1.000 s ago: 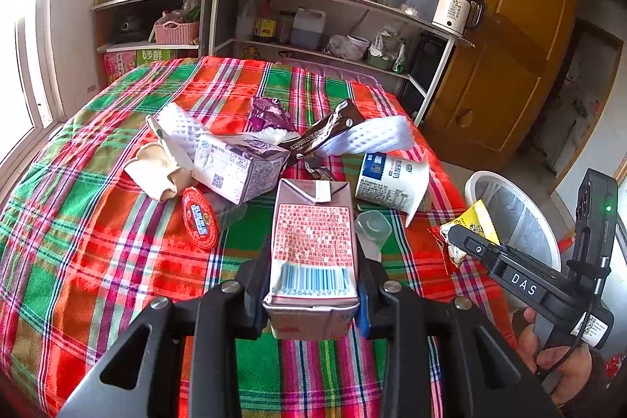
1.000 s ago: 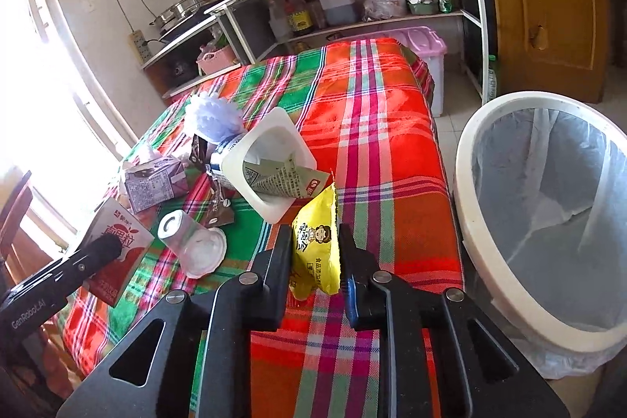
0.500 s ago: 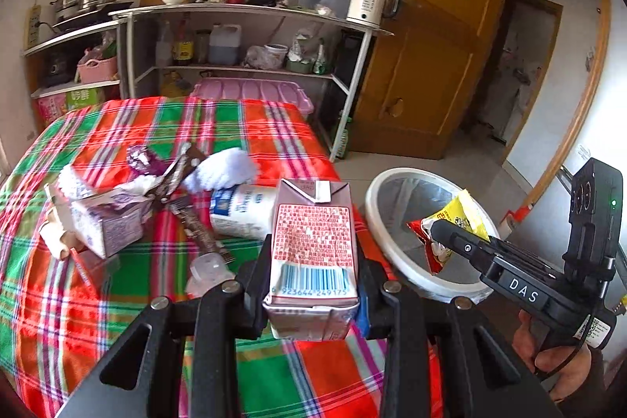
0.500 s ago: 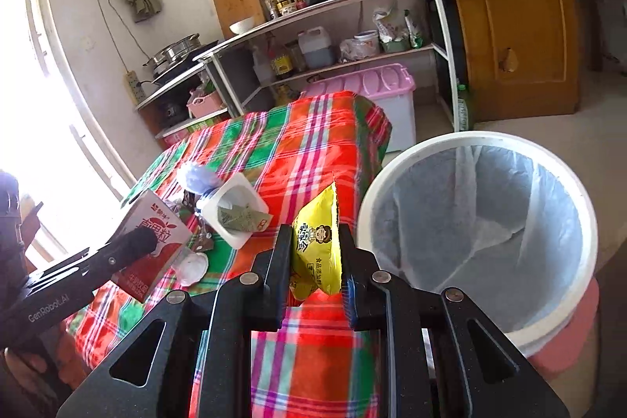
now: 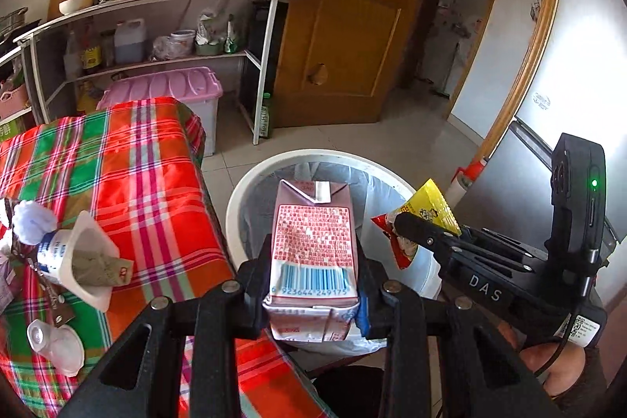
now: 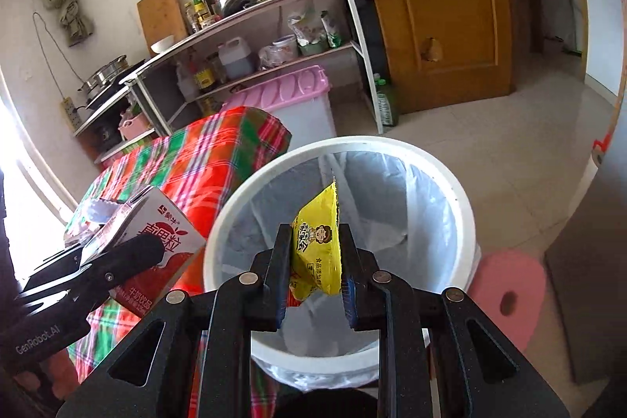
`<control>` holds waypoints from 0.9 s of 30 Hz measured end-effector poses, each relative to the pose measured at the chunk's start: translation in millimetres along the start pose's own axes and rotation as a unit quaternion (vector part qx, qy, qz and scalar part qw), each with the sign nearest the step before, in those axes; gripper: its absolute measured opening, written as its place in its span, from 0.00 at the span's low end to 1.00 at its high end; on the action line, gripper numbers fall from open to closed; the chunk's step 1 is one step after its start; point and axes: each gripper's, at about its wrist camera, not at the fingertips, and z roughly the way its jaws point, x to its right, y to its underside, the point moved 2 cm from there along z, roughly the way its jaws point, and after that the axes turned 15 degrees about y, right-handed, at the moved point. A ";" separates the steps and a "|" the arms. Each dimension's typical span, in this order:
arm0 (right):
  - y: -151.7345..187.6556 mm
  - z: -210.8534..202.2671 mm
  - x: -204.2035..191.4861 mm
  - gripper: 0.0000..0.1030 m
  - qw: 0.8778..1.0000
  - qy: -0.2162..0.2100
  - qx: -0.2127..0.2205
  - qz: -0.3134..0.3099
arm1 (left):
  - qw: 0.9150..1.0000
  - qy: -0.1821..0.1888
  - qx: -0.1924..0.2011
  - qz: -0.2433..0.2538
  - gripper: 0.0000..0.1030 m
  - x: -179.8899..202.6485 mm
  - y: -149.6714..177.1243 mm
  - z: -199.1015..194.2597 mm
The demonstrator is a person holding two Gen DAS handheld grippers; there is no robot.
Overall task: Collect trash
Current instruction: 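Lift and carry the snack bag and milk carton over the trash bin with both tools, then open both tools to drop the bag and carton into the bin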
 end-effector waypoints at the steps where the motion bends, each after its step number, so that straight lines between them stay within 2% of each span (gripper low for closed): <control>1: 0.1 3.5 4.9 0.22 1.000 0.006 -0.003 0.003 | 1.000 -0.002 -0.005 0.002 0.34 3.2 -0.8 6.5; 4: -0.3 14.1 14.7 0.23 1.000 0.021 -0.013 0.003 | 1.000 -0.003 -0.017 0.014 0.34 9.4 -1.6 20.6; 12: 2.3 33.9 30.5 0.24 0.998 0.054 -0.032 -0.003 | 0.999 0.002 -0.037 0.000 0.34 8.4 3.0 42.6; 13: 2.3 34.9 32.4 0.28 0.998 0.054 -0.033 0.000 | 0.999 0.000 -0.036 0.000 0.36 8.9 3.7 42.5; 14: 1.6 35.9 35.2 0.37 0.998 0.055 -0.033 0.004 | 0.999 -0.001 -0.037 -0.002 0.38 6.7 4.1 43.3; 15: 1.3 35.4 37.0 0.42 0.998 0.053 -0.033 0.007 | 0.999 -0.001 -0.037 -0.005 0.44 4.8 4.1 43.5; 16: 0.7 34.6 38.3 0.52 0.998 0.049 -0.031 0.010 | 0.999 0.001 -0.037 -0.008 0.49 4.1 4.6 42.7; 17: 0.4 34.0 37.7 0.56 0.998 0.049 -0.029 0.011 | 0.999 0.002 -0.036 -0.010 0.50 2.1 4.0 42.4; 21: 1.5 30.0 38.7 0.56 0.998 0.053 -0.026 0.013 | 0.999 -0.006 -0.031 -0.008 0.52 -0.8 3.4 35.6; 24: 3.1 23.2 35.9 0.56 0.999 0.046 -0.021 0.014 | 1.000 -0.008 -0.019 -0.009 0.59 -1.6 4.9 23.5; 27: 4.3 15.3 29.6 0.56 0.999 0.036 -0.014 0.012 | 1.000 -0.024 -0.006 -0.004 0.61 -5.8 8.0 8.4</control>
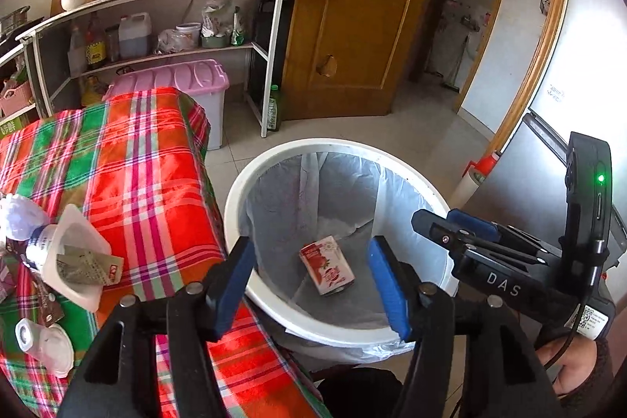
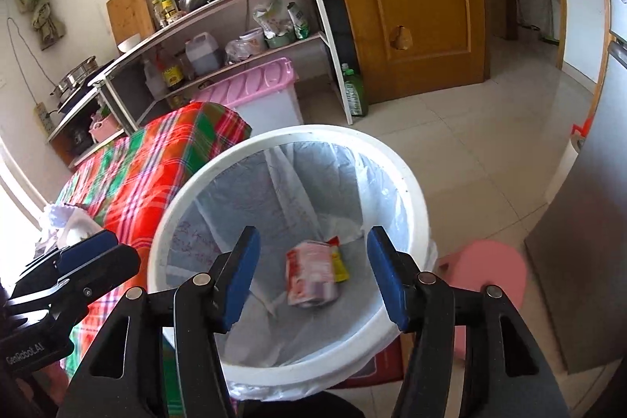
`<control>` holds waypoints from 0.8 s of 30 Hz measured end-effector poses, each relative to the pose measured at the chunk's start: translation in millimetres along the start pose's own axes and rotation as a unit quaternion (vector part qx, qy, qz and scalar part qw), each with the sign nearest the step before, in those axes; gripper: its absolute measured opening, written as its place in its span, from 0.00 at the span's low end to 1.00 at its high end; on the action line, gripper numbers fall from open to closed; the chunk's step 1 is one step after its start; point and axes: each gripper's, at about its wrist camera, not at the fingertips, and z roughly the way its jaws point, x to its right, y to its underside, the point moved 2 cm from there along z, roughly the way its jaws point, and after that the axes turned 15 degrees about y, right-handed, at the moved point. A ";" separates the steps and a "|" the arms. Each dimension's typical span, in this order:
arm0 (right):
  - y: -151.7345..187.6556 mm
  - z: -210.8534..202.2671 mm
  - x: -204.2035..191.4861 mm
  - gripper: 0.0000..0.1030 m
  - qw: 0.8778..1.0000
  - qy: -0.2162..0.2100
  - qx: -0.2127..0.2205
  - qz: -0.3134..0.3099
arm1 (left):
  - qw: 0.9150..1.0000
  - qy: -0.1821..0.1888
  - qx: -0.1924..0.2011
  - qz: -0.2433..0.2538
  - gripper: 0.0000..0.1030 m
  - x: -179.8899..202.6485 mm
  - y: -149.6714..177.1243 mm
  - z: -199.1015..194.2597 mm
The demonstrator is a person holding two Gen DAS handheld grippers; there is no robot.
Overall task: Collect trash
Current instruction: 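Open both tools to drop the bag and carton into the bin, then grasp the clear plastic cup with the right tool while the left tool grasps the red round lid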
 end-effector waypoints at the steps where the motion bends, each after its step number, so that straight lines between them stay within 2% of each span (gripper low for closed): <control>1: 1.1 -4.2 -3.1 0.56 1.000 -0.003 0.003 -0.002 | 1.000 -0.007 0.004 0.000 0.61 -1.4 1.8 -5.6; 4: 3.5 -15.0 -11.7 0.56 1.000 -0.013 0.017 -0.004 | 1.000 -0.014 0.022 -0.011 0.61 -11.6 6.2 -26.5; 10: 10.1 -35.2 -39.0 0.56 0.998 -0.057 0.033 -0.014 | 0.996 -0.061 0.065 -0.028 0.61 -40.2 17.0 -77.1; 18: 28.0 -47.9 -104.8 0.56 0.990 -0.116 0.031 -0.069 | 0.983 -0.137 0.104 -0.056 0.63 -86.0 43.8 -138.5; 21: 37.0 -51.9 -131.7 0.56 0.986 -0.135 0.029 -0.094 | 0.977 -0.169 0.110 -0.068 0.64 -104.6 54.5 -156.4; 24: 45.4 -54.9 -156.4 0.56 0.981 -0.149 0.030 -0.120 | 0.973 -0.185 0.114 -0.082 0.64 -120.5 67.9 -171.9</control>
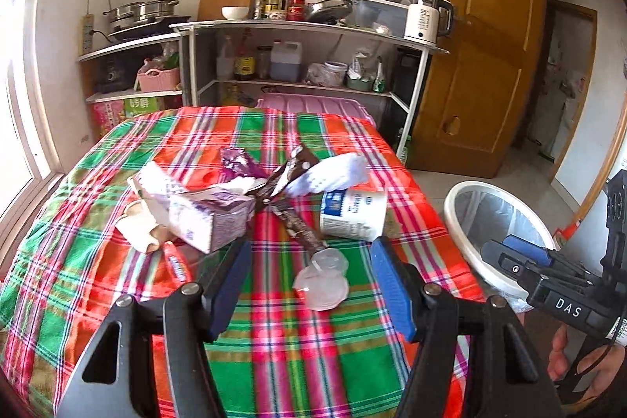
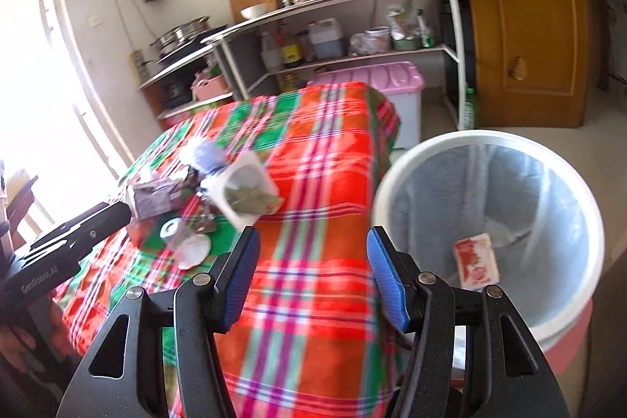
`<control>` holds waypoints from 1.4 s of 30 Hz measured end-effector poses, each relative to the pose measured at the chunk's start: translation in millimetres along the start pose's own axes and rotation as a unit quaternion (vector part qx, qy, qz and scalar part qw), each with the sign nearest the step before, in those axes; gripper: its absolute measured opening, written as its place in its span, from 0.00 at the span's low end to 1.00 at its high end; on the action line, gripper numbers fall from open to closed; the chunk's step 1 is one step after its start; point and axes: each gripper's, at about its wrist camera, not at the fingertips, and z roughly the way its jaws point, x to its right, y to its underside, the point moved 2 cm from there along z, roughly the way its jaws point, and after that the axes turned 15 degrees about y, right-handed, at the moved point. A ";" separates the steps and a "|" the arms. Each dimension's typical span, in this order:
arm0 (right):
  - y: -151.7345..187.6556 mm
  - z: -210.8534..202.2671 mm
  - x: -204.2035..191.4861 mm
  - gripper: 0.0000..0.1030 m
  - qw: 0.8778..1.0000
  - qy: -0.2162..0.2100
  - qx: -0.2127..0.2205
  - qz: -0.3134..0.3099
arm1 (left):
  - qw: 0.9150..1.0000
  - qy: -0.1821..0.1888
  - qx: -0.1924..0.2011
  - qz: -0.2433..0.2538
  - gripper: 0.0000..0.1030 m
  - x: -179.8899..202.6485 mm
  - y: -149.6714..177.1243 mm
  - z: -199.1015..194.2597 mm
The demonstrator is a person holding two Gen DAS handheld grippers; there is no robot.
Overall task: Collect trash
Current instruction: 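Grasp the clear plastic cup with the right tool while the left tool grasps the red round lid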
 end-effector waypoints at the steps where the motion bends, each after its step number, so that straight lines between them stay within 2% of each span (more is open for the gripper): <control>1: 0.4 1.7 -8.0 0.56 1.000 -0.004 -0.001 -0.005 | 1.000 -0.006 0.001 -0.002 0.64 -6.8 1.8 -3.0; 6: 2.4 8.2 -42.4 0.56 0.999 -0.025 -0.004 -0.034 | 0.999 -0.034 0.000 -0.024 0.67 -44.9 15.0 -16.4; 12: 6.3 21.2 -81.2 0.56 0.996 -0.051 -0.017 -0.072 | 0.997 -0.050 -0.014 -0.052 0.70 -82.8 30.2 -22.6; 15: 11.2 30.6 -100.7 0.56 0.993 -0.056 -0.027 -0.097 | 0.997 -0.053 -0.019 -0.060 0.71 -95.2 31.9 -21.5; 20: 12.5 45.9 -125.1 0.59 0.990 -0.062 -0.043 -0.120 | 0.997 -0.038 -0.026 -0.060 0.74 -102.9 30.0 -12.7; 27: 9.8 62.6 -137.1 0.61 0.988 -0.055 -0.054 -0.131 | 0.997 -0.030 -0.044 -0.057 0.74 -110.4 24.0 9.3; 30: 9.2 69.0 -138.7 0.61 0.988 -0.052 -0.061 -0.133 | 0.996 -0.017 -0.052 -0.074 0.74 -117.3 22.7 18.0; 34: 4.9 75.4 -137.9 0.61 0.988 -0.045 -0.067 -0.129 | 0.995 -0.022 -0.054 -0.085 0.74 -122.8 22.5 23.7; 39: 2.2 78.9 -139.4 0.61 0.989 -0.047 -0.067 -0.127 | 0.994 -0.001 -0.057 -0.096 0.74 -124.5 18.8 31.0; 42: 0.4 78.6 -140.0 0.54 0.989 -0.053 -0.062 -0.125 | 0.993 0.001 -0.061 -0.101 0.73 -126.4 17.4 35.7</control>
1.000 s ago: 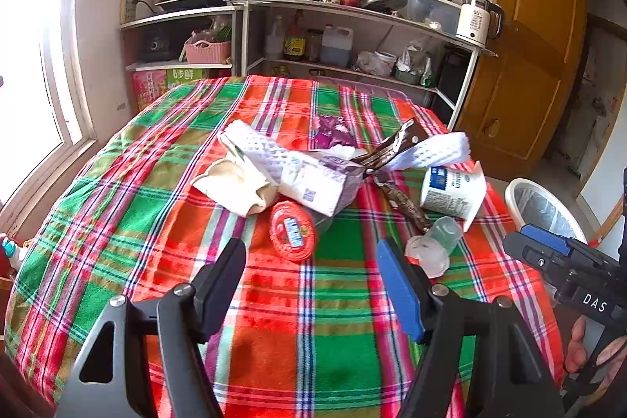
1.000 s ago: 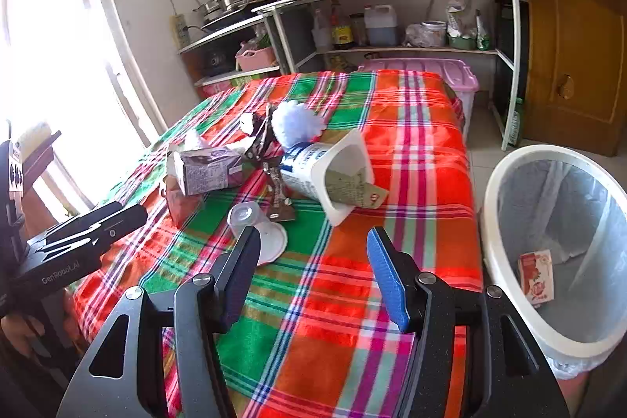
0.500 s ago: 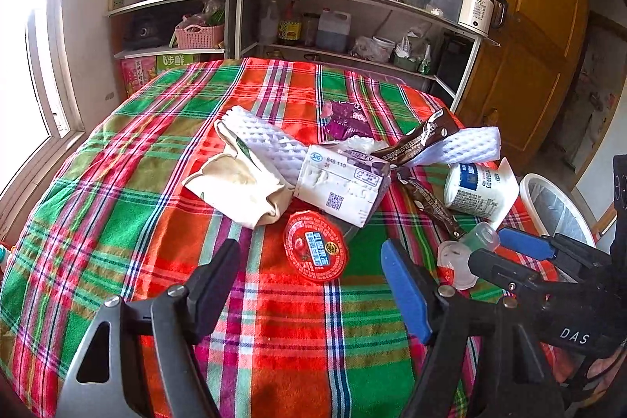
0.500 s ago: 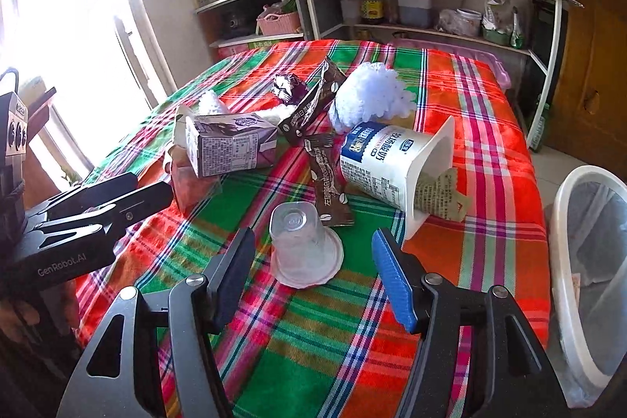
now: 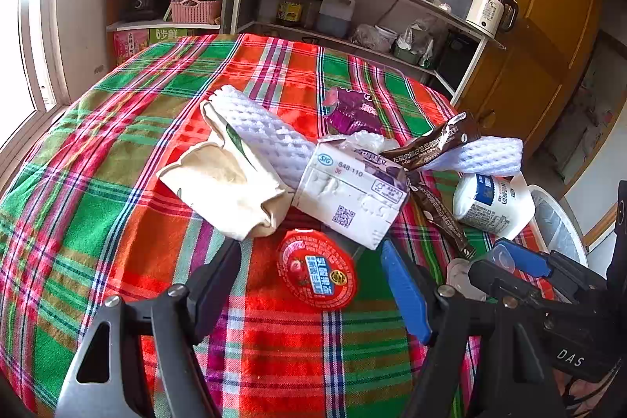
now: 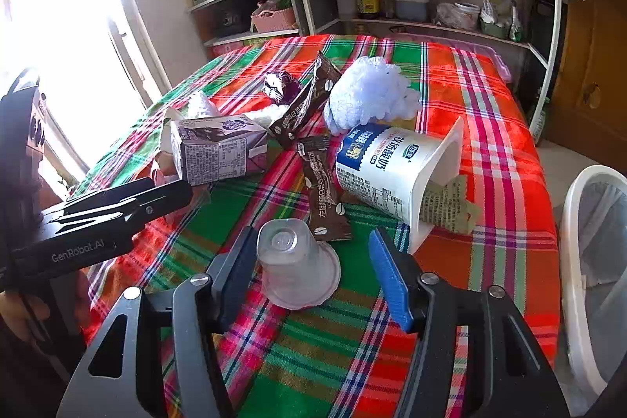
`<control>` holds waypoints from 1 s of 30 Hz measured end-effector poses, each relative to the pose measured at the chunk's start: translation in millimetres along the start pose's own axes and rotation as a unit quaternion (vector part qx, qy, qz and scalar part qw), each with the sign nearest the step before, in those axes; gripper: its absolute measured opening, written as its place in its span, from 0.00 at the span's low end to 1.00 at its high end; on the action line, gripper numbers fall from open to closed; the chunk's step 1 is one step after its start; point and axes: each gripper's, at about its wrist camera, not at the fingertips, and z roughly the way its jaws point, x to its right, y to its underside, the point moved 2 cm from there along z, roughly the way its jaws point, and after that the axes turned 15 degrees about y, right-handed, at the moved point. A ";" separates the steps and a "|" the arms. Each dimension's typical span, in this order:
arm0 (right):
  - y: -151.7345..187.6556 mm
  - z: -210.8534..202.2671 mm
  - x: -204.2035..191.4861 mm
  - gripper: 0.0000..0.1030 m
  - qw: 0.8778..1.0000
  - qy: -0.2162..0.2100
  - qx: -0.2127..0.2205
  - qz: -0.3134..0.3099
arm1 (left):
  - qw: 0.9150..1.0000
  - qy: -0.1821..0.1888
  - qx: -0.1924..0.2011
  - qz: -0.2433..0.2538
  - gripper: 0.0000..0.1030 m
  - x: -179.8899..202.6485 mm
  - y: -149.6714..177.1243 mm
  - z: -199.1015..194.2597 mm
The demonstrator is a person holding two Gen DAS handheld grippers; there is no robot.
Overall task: Collect trash
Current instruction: 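Grasp the clear plastic cup with the right tool while the left tool grasps the red round lid, then lift and carry the clear cup and red lid over the trash bin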
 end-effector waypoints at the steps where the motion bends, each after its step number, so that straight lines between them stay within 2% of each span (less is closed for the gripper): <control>1: -0.3 0.6 -0.1 0.50 1.000 0.001 -0.001 0.000 | 1.000 0.003 0.000 -0.002 0.73 -0.3 -1.0 1.9; 5: 0.9 2.7 -0.3 0.39 1.000 -0.002 -0.007 0.007 | 1.000 0.001 -0.008 0.002 0.73 2.9 0.3 7.5; 8: 0.9 1.3 0.4 0.29 1.000 -0.003 -0.004 0.010 | 1.000 -0.001 -0.010 0.006 0.66 4.7 1.1 8.4; 13: 1.3 -0.7 1.2 0.29 1.000 -0.005 -0.001 0.013 | 1.000 0.002 -0.010 0.008 0.52 7.3 1.4 7.3; 15: 1.7 -2.5 1.7 0.29 1.000 -0.005 0.002 0.014 | 1.000 0.001 -0.011 0.012 0.50 9.0 2.3 6.7; 22: 4.8 -7.7 7.5 0.28 1.000 -0.004 0.009 0.028 | 1.000 -0.003 -0.012 0.023 0.49 16.1 5.8 2.0; 30: 8.3 -20.5 10.7 0.28 0.999 -0.008 0.021 0.034 | 0.999 0.011 0.000 0.034 0.49 33.3 9.8 -14.1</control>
